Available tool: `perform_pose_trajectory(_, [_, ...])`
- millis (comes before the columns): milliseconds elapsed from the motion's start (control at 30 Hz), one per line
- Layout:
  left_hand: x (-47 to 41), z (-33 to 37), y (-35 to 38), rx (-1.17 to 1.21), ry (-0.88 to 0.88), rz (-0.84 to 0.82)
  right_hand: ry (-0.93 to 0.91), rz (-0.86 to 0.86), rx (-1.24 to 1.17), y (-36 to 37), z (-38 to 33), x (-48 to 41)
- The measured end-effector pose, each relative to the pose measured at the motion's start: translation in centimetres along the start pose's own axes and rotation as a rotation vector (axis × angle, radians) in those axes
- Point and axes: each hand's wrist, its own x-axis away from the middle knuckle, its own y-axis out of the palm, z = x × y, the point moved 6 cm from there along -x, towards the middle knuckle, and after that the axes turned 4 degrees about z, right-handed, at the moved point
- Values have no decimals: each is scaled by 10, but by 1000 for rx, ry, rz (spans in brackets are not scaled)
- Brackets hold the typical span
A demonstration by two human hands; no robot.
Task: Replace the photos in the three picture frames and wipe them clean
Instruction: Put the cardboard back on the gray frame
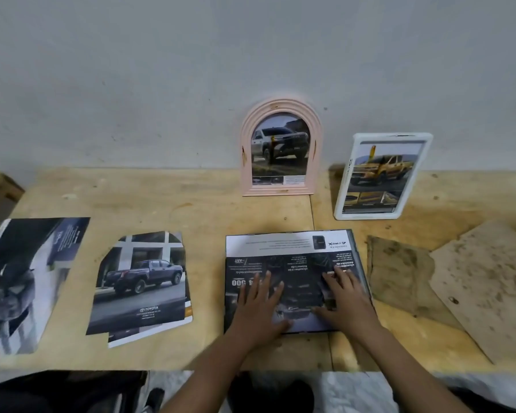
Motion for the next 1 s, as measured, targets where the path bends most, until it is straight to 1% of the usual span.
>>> perform_pose_trajectory(167, [-6, -1, 3, 16, 6, -2, 62, 27, 5, -5, 3, -5])
perform_pose_trajectory(267, [-8, 2, -2, 58, -31, 29, 86, 31, 24, -7, 6, -6])
perform_pose_trajectory(367, [-11, 8, -13, 97, -106, 121, 53, 76, 54, -11, 8, -7])
perform_pose_trajectory(467, [-22, 23, -21, 94, -166, 199, -25, 118, 60, -17, 13, -7])
perform_pose_trajectory(533, [-34, 45, -26, 126, -150, 282, -96, 116, -2, -21, 21, -6])
perform_pose_trajectory(600, [-47, 78, -33, 255, -113, 384, -118, 108, -161, -32, 40, -3])
perform_pose_trajectory(667, [-62, 117, -40, 397, -123, 441, -99, 165, -315, -52, 81, 1])
perform_pose_trajectory(700, [-71, 137, -41, 456, -141, 437, -87, 195, -354, -63, 106, 3])
perform_pose_trajectory(767, [-93, 182, -38, 541, -136, 409, -16, 236, -426, -83, 167, 4])
perform_pose_trajectory(833, [-114, 227, -34, 629, -108, 350, 143, 281, -572, -101, 238, 8])
perform_pose_trajectory(900, [-133, 264, -27, 638, -96, 307, 343, 369, -675, -114, 307, 17])
perform_pose_trajectory(933, [-140, 281, -23, 657, -119, 260, 458, 402, -722, -116, 341, 24])
perform_pose_trajectory(1000, [-151, 306, -4, 771, -237, 117, 677, 397, -821, -113, 393, 38])
